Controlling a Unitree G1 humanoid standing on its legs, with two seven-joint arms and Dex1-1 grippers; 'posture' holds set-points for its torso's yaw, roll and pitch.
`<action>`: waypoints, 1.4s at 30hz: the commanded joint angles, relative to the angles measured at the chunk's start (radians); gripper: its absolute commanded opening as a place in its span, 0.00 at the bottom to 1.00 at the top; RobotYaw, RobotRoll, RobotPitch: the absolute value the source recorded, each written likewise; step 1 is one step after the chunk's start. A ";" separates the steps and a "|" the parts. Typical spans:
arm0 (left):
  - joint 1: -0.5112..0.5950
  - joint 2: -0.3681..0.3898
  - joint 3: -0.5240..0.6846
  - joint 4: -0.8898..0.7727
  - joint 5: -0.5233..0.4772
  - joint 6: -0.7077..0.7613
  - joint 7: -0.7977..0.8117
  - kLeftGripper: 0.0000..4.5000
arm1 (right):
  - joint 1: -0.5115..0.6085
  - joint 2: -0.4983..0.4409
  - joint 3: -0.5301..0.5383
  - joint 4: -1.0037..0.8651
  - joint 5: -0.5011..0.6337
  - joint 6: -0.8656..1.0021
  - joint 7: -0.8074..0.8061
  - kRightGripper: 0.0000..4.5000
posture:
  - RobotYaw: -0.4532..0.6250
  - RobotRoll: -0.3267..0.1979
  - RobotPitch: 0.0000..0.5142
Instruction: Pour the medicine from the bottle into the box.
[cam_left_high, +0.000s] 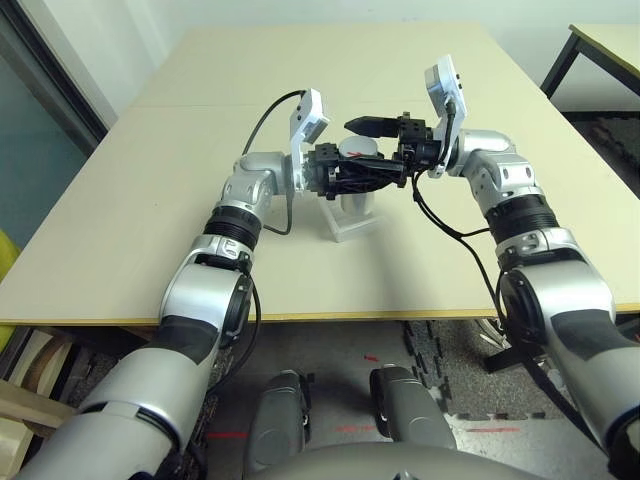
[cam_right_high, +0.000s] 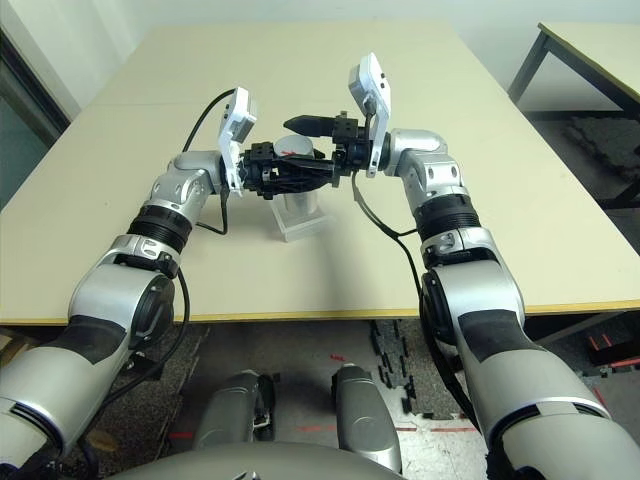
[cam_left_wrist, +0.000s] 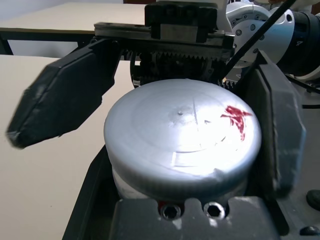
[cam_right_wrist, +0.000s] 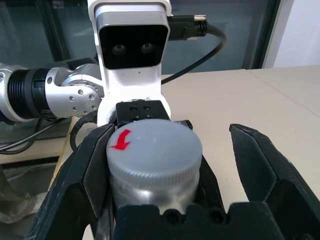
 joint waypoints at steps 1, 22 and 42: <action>0.009 0.023 0.001 -0.030 -0.017 -0.001 -0.065 0.61 | 0.001 -0.088 -0.067 0.068 -0.008 0.003 -0.032 1.00 | 0.19 0.62 0.11; -0.002 0.026 0.009 0.012 -0.004 -0.026 -0.043 0.61 | -0.001 -0.176 -0.093 0.073 -0.022 0.004 0.083 1.00 | 0.18 0.62 0.12; -0.054 -0.010 -0.002 0.093 0.025 -0.084 -0.020 0.61 | 0.014 -0.060 -0.042 -0.125 -0.023 0.089 0.098 1.00 | 0.17 0.62 0.13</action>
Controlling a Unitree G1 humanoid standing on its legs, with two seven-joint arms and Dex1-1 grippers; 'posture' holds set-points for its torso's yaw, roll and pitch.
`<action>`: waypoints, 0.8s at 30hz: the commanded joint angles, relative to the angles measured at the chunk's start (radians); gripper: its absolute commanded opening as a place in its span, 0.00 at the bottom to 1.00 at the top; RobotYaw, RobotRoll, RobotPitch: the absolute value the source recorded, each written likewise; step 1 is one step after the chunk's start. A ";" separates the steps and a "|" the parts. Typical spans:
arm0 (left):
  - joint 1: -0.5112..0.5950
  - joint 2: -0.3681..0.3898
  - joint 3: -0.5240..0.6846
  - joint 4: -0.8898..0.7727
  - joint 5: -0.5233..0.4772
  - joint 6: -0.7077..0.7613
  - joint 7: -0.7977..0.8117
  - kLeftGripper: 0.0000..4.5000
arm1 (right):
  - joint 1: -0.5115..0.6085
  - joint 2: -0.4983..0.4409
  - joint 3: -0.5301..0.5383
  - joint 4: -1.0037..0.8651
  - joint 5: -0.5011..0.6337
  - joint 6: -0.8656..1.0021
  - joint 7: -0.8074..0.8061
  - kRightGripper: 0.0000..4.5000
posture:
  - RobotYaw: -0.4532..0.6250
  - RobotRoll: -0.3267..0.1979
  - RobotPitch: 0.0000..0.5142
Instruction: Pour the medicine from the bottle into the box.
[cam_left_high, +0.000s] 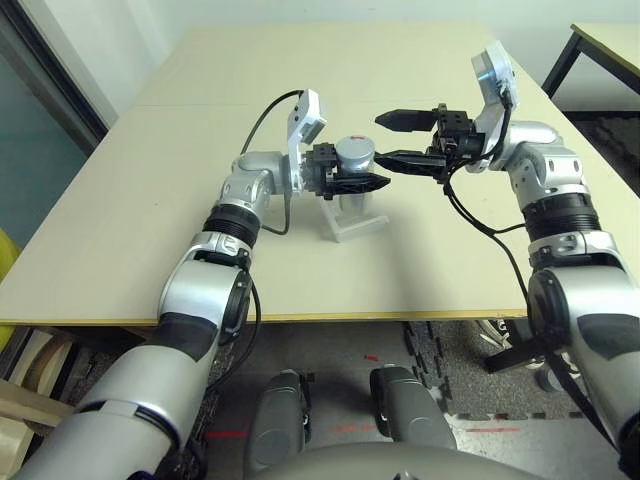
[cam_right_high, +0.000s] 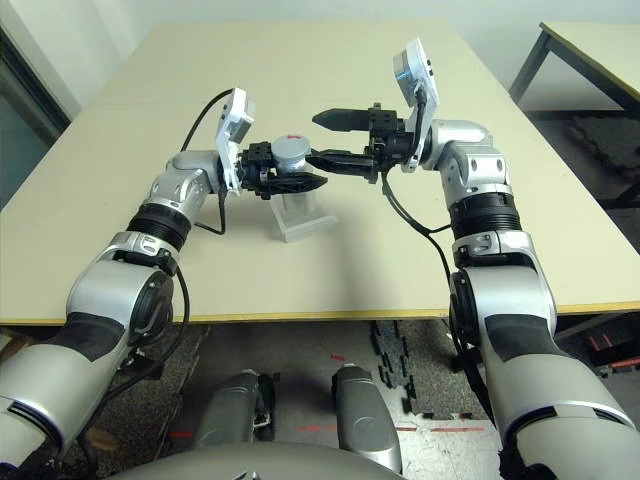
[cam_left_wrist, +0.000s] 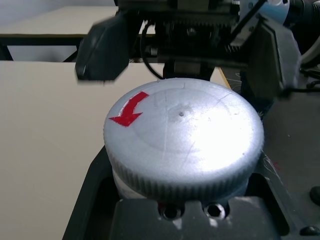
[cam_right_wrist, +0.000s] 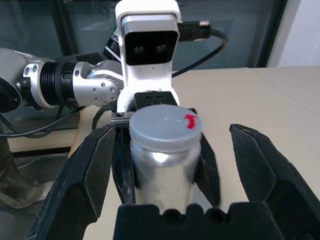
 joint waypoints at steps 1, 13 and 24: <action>-0.014 -0.002 -0.008 0.017 0.018 -0.008 -0.003 0.61 | -0.021 0.008 0.014 0.006 -0.007 -0.012 -0.008 1.00 | 0.17 0.62 0.13; -0.003 -0.010 -0.023 0.001 0.024 -0.005 -0.009 0.61 | -0.057 0.047 0.027 0.071 -0.026 -0.061 -0.030 1.00 | 0.17 0.62 0.12; -0.010 -0.021 -0.025 -0.002 0.025 -0.001 -0.008 0.61 | -0.068 0.083 0.040 0.107 -0.041 -0.099 -0.040 1.00 | 0.18 0.62 0.12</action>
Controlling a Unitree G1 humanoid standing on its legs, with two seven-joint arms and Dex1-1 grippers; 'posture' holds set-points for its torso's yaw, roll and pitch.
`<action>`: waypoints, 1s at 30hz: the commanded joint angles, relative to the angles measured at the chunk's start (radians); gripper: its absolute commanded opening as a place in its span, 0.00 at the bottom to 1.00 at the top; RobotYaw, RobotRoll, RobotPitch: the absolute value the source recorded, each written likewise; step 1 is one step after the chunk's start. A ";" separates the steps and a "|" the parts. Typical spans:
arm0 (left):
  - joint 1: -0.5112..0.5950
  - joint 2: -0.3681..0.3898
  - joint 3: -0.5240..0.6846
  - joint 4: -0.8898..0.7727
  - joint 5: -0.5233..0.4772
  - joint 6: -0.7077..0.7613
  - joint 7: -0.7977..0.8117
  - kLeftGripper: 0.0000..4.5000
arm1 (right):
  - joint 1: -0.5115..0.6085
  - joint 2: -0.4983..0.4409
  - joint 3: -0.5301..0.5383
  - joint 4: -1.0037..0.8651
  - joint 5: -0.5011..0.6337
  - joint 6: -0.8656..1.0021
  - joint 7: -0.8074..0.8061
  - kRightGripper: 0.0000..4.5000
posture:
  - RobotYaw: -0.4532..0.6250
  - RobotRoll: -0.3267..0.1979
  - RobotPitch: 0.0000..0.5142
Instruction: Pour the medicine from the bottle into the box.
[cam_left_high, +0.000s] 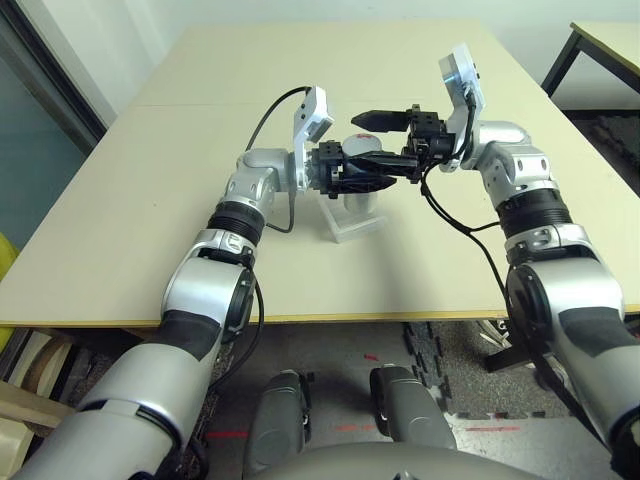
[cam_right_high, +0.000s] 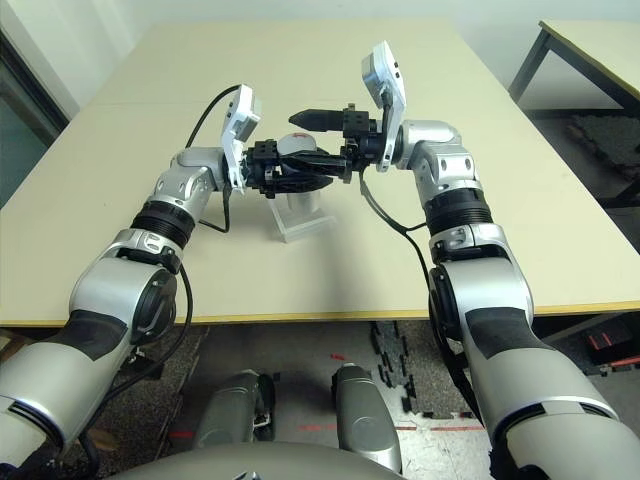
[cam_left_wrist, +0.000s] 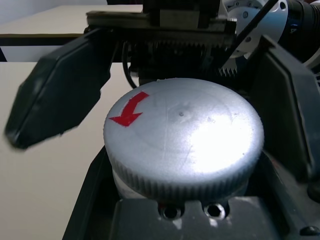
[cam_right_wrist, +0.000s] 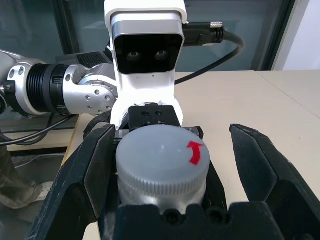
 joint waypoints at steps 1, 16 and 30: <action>-0.011 -0.007 -0.016 -0.001 0.020 0.000 -0.006 0.61 | -0.023 0.013 0.011 0.019 -0.013 -0.016 -0.004 1.00 | 0.18 0.62 0.12; 0.011 -0.005 -0.019 -0.053 0.002 0.038 -0.031 0.61 | -0.041 0.008 0.000 0.094 -0.046 -0.063 -0.037 1.00 | 0.18 0.62 0.12; 0.026 0.016 -0.009 -0.083 -0.009 0.065 -0.035 0.61 | -0.036 -0.048 -0.026 0.138 -0.034 -0.066 -0.026 1.00 | 0.18 0.62 0.13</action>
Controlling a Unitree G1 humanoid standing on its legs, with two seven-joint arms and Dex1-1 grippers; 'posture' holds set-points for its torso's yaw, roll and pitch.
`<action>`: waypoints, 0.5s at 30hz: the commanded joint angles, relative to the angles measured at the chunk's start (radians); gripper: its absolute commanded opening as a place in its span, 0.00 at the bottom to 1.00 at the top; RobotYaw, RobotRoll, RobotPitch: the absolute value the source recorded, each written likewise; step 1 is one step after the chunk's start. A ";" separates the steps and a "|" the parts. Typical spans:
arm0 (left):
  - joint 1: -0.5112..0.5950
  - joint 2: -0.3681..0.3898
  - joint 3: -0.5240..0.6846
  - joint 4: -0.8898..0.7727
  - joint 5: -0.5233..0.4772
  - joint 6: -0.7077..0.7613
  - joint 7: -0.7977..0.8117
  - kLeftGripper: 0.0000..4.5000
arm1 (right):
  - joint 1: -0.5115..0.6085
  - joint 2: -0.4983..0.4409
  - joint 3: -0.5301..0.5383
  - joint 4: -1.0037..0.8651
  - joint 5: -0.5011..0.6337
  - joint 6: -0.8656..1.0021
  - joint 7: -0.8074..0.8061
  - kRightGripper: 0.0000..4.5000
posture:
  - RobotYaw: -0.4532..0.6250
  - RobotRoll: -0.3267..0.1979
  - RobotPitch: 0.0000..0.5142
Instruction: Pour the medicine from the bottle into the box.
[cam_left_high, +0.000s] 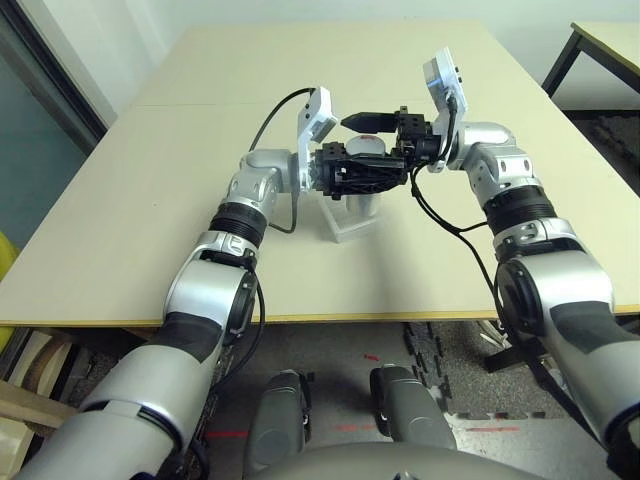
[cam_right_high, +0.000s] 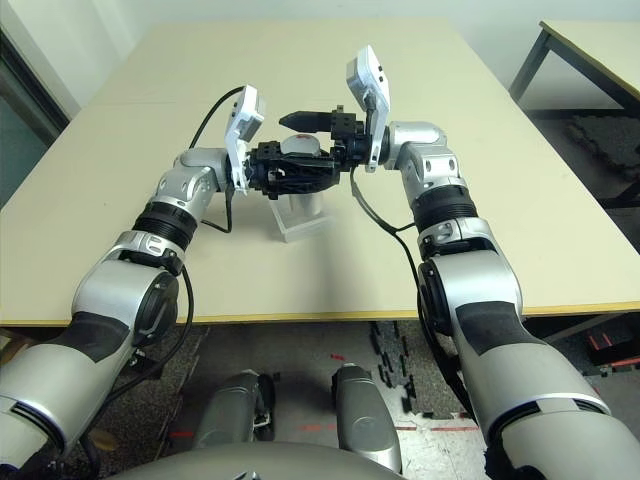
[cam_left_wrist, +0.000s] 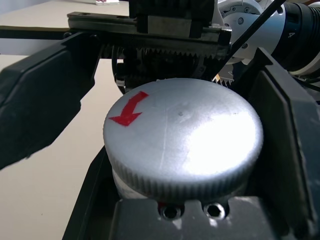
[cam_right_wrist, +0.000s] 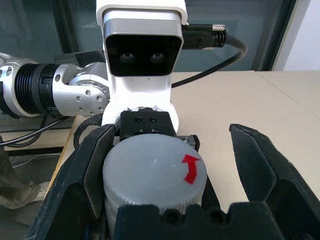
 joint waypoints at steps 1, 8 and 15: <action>0.011 0.016 -0.002 -0.039 -0.008 -0.001 -0.040 0.61 | 0.004 -0.060 -0.028 0.035 -0.013 -0.004 -0.022 1.00 | 0.18 0.62 0.13; 0.014 0.018 -0.001 -0.043 -0.011 -0.001 -0.038 0.61 | 0.010 -0.095 -0.032 0.054 -0.015 -0.009 -0.019 1.00 | 0.18 0.62 0.13; 0.014 0.017 0.000 -0.043 -0.010 -0.001 -0.036 0.61 | 0.018 -0.142 -0.045 0.081 -0.015 -0.014 -0.023 1.00 | 0.18 0.62 0.13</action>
